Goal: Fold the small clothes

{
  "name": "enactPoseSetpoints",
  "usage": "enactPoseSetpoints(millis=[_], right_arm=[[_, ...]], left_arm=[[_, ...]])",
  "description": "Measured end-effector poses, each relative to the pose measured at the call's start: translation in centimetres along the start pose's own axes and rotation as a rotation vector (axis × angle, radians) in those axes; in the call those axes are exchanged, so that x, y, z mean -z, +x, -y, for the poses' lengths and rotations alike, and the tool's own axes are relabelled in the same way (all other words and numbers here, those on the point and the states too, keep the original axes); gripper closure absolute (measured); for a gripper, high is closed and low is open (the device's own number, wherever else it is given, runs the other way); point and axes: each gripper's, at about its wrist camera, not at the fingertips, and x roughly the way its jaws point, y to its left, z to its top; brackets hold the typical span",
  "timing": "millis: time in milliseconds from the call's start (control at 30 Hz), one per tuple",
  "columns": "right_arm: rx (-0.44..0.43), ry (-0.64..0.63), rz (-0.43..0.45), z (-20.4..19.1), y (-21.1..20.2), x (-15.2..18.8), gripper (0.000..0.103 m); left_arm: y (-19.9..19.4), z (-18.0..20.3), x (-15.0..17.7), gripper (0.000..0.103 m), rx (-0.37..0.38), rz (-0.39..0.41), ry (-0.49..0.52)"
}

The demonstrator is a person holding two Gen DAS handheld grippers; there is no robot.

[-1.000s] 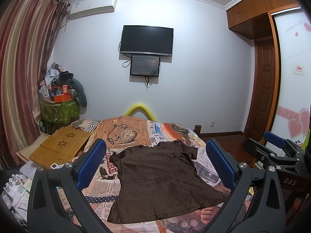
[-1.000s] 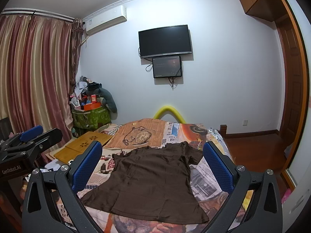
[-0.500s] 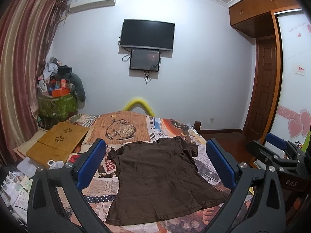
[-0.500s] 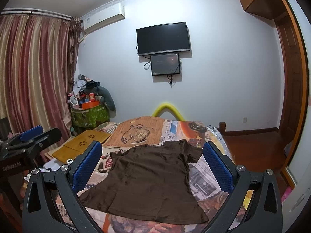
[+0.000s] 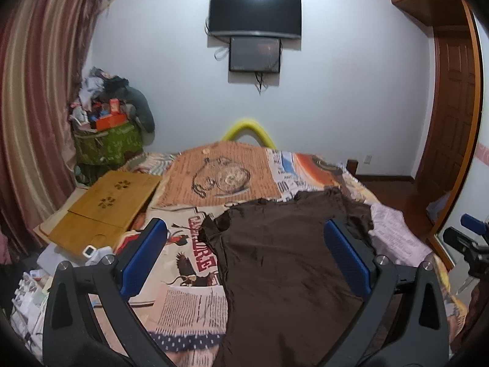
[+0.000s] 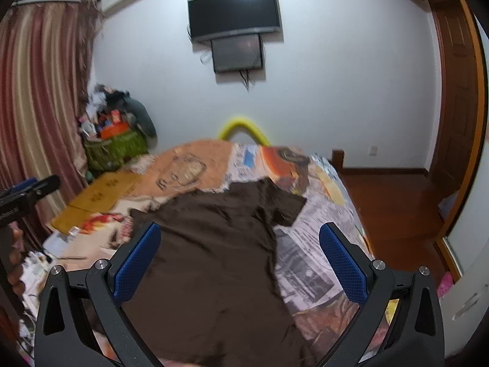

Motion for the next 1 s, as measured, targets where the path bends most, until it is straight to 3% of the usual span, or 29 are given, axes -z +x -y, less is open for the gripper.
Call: enactPoseSetpoints(millis=[467,600,700,867,1000], right_arm=[[0.01,0.052,-0.251,6.3,10.3,0.3,0.0],[0.042,0.026,-0.285,7.3,12.6,0.1,0.002],[0.047,0.038,-0.271,8.3,13.5,0.1,0.002],[0.028,0.072,-0.27,9.3,15.4,-0.2,0.011],[0.028,0.067,-0.288,9.9,17.2,-0.7,0.019]], left_arm=[[17.5,-7.1,2.4,0.0,-0.137,-0.333,-0.03],[21.3,-8.5,3.0,0.001,-0.138,-0.405,-0.029],[23.7,-8.9,3.3,0.009,-0.143,-0.444,-0.014],[26.9,-8.8,3.8,0.019,-0.075,-0.506,-0.054],[28.4,-7.8,4.2,0.021,0.011,-0.524,-0.075]])
